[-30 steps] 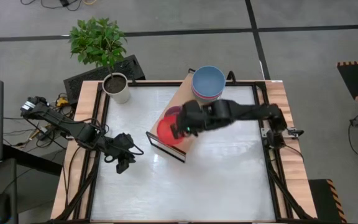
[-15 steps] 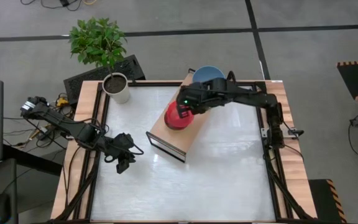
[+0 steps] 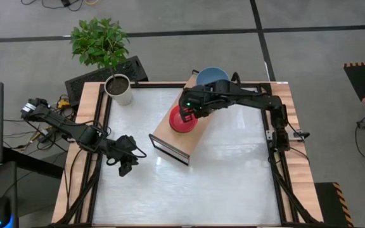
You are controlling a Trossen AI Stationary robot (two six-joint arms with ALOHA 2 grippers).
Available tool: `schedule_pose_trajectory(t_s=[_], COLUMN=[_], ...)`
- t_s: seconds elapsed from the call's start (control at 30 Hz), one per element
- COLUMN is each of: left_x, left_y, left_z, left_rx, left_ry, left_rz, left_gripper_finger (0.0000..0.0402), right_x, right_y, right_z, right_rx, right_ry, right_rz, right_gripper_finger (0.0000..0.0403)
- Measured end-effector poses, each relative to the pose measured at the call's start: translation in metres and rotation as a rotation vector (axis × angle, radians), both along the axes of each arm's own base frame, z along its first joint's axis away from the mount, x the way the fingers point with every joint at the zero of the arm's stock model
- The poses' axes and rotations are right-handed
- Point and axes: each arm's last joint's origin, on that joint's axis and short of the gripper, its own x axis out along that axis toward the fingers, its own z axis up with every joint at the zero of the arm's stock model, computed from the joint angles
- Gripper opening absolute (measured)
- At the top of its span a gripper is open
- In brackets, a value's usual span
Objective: Place and stack bowls onto a shelf
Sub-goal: Stack the orange bowl into the purple bowl, then return to Home Position
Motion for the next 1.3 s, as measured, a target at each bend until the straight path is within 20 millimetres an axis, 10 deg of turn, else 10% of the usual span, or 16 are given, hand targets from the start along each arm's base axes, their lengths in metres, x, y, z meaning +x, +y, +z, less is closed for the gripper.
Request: schedule_pose_trajectory(t_s=[0.53, 0.77, 1.03, 1.3], left_x=[0.0, 0.004, -0.019, -0.089], left_y=[0.001, -0.002, 0.016, 0.052], left_z=[0.0, 0.012, 0.104, 0.191], left_rx=[0.006, -0.052, 0.189, 0.463], left_ry=[-0.005, -0.078, -0.304, -0.59], left_rz=[0.026, -0.017, -0.061, -0.026], left_gripper_finger=[0.0089, 0.0089, 0.0089, 0.0089], right_x=[-0.001, -0.025, -0.099, -0.167], right_y=[0.0, 0.018, 0.042, 0.062], right_z=[0.004, 0.048, 0.102, 0.141], right_rx=[-0.023, -0.129, -0.363, -0.386], right_ry=[-0.019, -0.148, -0.137, -0.36], right_rz=[0.044, 0.227, 0.627, 0.726], right_gripper_finger=[0.0111, 0.0111, 0.0112, 0.0113])
